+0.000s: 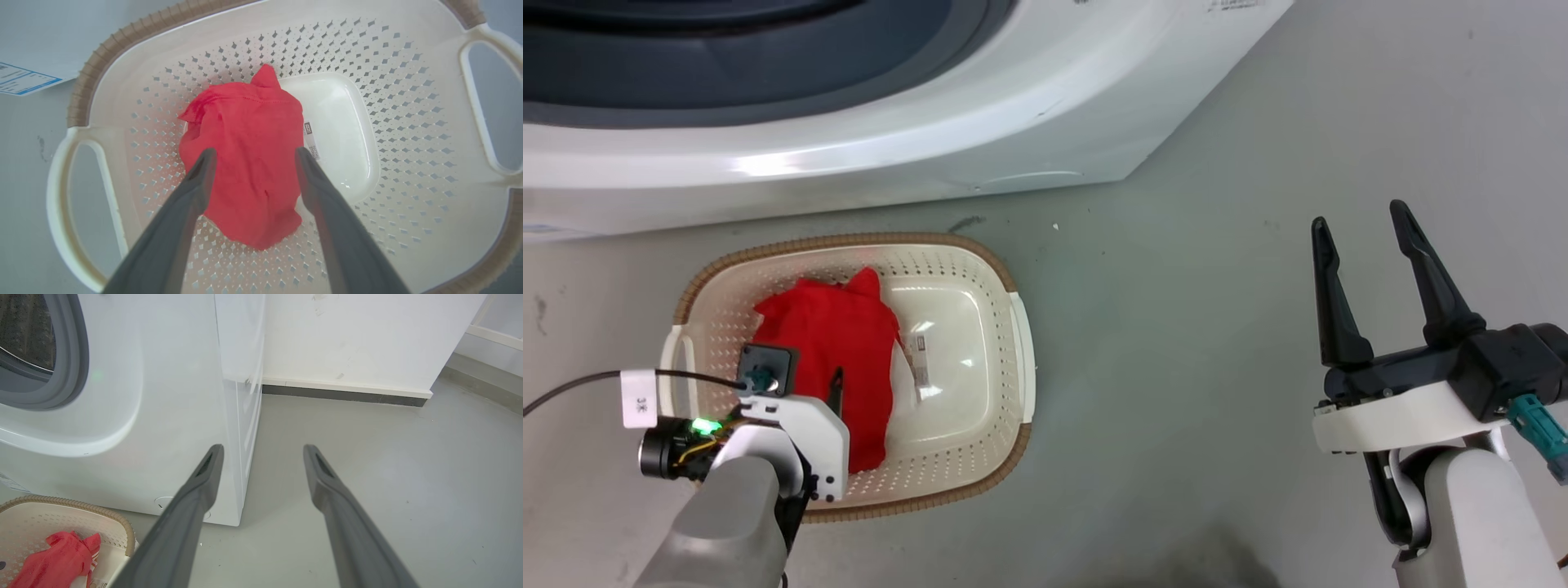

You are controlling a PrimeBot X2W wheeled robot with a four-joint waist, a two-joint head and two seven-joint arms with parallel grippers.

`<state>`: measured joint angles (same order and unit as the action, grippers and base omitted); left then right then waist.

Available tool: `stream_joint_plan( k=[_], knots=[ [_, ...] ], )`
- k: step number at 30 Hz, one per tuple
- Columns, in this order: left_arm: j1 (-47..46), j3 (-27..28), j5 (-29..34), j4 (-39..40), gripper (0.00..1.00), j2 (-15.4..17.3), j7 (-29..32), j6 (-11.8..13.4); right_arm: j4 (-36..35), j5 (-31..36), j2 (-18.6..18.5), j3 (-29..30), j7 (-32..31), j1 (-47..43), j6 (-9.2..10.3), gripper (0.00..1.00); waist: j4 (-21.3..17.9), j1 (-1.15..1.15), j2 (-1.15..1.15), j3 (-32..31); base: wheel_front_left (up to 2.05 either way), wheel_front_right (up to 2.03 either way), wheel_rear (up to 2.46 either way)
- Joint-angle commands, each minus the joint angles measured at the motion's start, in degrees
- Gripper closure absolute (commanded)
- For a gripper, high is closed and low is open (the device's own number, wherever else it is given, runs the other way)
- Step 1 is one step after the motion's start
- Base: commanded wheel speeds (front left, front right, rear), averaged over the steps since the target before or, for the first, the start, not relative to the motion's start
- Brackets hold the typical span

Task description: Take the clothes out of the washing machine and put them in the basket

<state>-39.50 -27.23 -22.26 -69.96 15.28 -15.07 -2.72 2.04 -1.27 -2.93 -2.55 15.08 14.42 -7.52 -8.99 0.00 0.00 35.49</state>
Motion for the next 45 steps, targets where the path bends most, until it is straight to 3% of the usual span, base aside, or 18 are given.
stream_joint_plan(
  k=[1,12,14,26,31,37,45],
  knots=[
    [1.2,0.4,-0.3,0.4,0.0,-0.5,-0.1,0.2,0.2,0.2,0.1,0.1,0.1,0.5,0.06,0.0,0.6,0.0,0.0,-1.8,0.0,0.0,0.0],
    [8.3,5.3,0.1,12.6,0.0,0.0,-0.1,0.7,2.5,0.7,0.1,0.5,0.1,-2.7,0.06,0.0,3.6,0.0,0.0,-12.7,0.0,0.0,0.0],
    [11.7,7.9,2.2,19.7,0.0,0.4,-0.1,1.3,3.3,0.9,0.1,0.8,0.1,-4.2,0.06,0.0,5.1,0.0,0.0,-16.7,0.0,0.0,0.0],
    [23.5,18.4,8.5,42.6,0.0,-2.5,-0.2,1.7,4.5,0.7,0.1,2.3,0.1,-7.8,0.06,0.0,7.6,0.0,0.0,-25.2,0.0,0.0,0.0],
    [28.4,21.0,11.3,49.9,0.0,-4.9,-0.2,1.3,4.5,0.3,0.1,2.3,0.1,-8.8,0.06,0.0,7.6,0.0,0.0,-26.7,0.0,0.0,0.0],
    [30.0,21.2,14.2,55.7,0.0,-6.2,-0.2,-1.0,4.0,-0.1,0.1,2.1,0.1,-8.9,0.06,0.0,7.0,0.0,0.0,-26.2,0.0,0.0,0.0],
    [20.0,18.4,15.7,54.0,0.0,-2.1,-0.2,-4.2,2.9,-1.5,0.1,1.4,0.1,-6.1,0.05,0.0,3.6,0.0,0.0,-20.2,0.0,0.0,0.0]
  ],
)
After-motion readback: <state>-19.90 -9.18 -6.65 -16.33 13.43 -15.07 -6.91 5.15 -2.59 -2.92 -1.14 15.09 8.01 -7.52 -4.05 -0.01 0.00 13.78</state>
